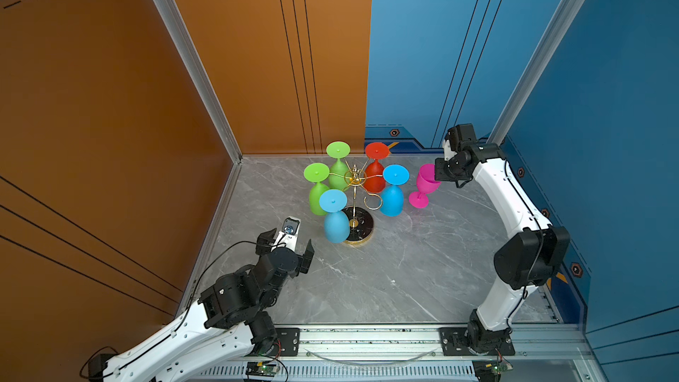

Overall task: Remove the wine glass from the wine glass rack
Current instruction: 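Carry the magenta glass past the rack with the right gripper while the left withdraws, then lower the magenta glass upright onto the table behind the rack and open the right gripper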

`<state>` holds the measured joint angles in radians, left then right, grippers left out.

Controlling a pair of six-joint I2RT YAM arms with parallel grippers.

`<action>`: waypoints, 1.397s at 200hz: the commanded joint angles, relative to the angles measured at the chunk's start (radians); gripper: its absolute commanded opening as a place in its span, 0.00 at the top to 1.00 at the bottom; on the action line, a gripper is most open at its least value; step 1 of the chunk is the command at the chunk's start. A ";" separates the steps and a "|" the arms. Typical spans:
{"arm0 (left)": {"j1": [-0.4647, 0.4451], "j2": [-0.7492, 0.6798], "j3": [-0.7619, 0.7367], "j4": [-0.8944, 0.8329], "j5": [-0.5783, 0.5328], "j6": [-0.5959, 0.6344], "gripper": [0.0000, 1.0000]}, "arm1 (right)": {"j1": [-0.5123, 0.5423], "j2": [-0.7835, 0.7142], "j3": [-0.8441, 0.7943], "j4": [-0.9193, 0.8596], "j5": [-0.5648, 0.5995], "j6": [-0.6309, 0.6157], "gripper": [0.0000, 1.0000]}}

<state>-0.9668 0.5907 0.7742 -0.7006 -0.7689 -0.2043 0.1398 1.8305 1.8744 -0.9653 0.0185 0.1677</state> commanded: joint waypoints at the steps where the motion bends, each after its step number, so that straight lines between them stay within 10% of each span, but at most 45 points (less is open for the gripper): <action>1: 0.013 -0.002 0.008 -0.027 0.001 -0.018 0.02 | -0.003 0.072 0.095 -0.002 -0.048 -0.018 1.00; 109: 0.020 -0.001 0.007 -0.035 -0.004 -0.018 0.01 | 0.035 0.398 0.479 -0.061 -0.095 -0.027 1.00; 279: 0.020 -0.037 0.001 -0.034 -0.007 -0.014 0.00 | 0.111 0.501 0.547 -0.073 0.022 -0.063 1.00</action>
<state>-0.9600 0.5648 0.7742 -0.7242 -0.7692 -0.2077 0.2375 2.3142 2.3947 -1.0077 0.0032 0.1261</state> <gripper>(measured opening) 0.998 0.048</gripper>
